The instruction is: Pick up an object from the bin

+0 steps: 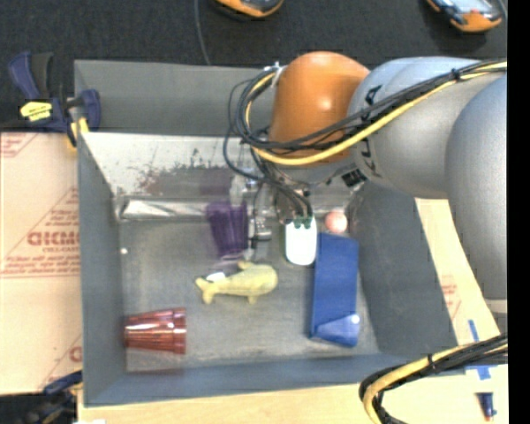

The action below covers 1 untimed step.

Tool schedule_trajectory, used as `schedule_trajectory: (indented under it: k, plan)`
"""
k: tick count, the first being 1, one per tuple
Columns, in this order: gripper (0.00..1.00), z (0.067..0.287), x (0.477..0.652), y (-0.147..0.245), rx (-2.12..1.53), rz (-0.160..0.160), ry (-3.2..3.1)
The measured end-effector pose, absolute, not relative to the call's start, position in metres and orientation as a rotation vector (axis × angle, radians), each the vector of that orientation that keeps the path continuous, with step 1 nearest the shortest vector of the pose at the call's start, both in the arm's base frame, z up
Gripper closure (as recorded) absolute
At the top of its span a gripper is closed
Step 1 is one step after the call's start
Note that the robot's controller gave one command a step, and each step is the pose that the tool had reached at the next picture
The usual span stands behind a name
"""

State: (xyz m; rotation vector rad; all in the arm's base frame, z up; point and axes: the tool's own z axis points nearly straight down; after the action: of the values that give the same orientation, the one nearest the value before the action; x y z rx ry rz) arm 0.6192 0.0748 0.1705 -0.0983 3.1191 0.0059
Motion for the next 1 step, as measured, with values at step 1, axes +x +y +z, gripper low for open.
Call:
schedule_trajectory:
  k: [1]
  plan:
    - [0.0,0.1936,0.6222,0.0752,-0.129,0.007,3.11]
